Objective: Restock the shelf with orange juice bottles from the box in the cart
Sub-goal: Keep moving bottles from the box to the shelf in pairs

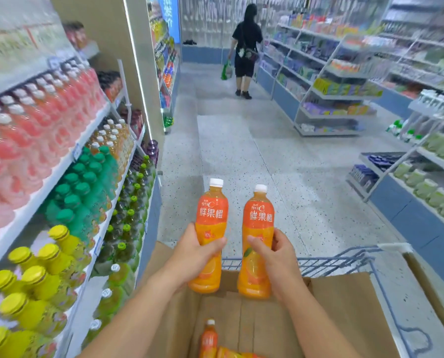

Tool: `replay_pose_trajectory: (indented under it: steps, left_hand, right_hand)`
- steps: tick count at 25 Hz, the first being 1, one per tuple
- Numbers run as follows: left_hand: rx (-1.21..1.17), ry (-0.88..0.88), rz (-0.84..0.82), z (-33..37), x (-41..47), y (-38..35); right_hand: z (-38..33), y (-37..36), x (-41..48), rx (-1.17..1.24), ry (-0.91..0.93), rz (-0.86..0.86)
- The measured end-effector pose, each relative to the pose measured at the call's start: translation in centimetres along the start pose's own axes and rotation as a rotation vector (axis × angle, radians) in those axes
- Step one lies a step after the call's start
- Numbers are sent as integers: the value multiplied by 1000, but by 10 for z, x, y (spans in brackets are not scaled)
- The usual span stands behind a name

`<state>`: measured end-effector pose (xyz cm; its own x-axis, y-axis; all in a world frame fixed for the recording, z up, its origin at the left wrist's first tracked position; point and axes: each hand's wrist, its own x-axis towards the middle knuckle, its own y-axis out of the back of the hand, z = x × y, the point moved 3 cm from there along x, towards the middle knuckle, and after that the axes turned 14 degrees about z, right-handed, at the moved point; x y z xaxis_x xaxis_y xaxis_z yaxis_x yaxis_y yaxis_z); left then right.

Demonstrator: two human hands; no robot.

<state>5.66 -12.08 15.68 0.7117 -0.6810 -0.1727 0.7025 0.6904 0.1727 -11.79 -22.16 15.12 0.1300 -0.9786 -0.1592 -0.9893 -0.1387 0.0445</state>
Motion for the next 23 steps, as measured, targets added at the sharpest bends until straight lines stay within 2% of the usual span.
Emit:
replay_pose_trajectory:
  steps: [11,15,23]
  left_hand:
    - [52,-145,585,110,-83,125]
    - [50,-195,785,130,-150,186]
    - [-18,-161,1130,127,-299,300]
  right_hand:
    - [-153,-108,-44,96,309,-560]
    - [-179,-160,-102,153,374,-753]
    - [-184,-236,-270,182,357,-1158]
